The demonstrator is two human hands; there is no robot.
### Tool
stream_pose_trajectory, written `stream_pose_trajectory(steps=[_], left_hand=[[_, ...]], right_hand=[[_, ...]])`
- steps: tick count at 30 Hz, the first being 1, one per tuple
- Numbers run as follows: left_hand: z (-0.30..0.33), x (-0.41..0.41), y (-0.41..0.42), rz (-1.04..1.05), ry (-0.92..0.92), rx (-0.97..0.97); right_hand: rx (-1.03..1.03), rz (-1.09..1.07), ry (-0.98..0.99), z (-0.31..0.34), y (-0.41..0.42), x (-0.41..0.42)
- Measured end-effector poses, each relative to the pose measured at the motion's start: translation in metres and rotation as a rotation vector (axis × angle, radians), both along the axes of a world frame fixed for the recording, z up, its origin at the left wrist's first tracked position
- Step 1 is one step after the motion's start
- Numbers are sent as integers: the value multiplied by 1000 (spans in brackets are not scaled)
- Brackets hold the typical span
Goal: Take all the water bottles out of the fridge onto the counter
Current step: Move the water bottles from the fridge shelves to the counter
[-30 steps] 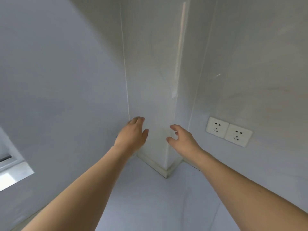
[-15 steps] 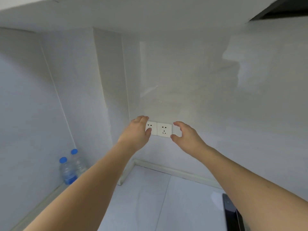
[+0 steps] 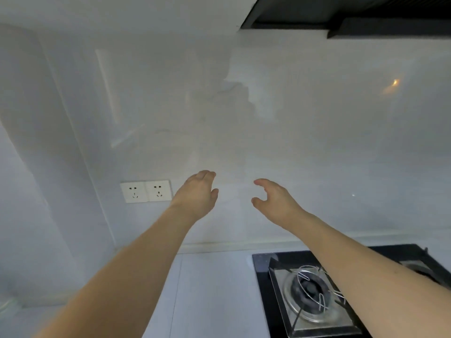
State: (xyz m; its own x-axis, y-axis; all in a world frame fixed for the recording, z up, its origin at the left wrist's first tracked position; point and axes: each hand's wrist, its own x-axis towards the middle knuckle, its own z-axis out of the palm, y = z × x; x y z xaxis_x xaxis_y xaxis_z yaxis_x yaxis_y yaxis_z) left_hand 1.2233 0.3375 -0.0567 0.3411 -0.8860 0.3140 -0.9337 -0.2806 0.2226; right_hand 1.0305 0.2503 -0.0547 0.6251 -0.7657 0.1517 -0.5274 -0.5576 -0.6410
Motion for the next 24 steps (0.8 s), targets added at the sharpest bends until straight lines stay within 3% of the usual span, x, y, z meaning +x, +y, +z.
stream_pose_trajectory(steps=[13, 24], left_hand=[[9, -166, -81, -332, -21, -10], [20, -396, -127, -639, -225, 69]], right_hand=[[-26, -312, 12, 8, -20, -184], [-32, -599, 49, 14, -7, -428]])
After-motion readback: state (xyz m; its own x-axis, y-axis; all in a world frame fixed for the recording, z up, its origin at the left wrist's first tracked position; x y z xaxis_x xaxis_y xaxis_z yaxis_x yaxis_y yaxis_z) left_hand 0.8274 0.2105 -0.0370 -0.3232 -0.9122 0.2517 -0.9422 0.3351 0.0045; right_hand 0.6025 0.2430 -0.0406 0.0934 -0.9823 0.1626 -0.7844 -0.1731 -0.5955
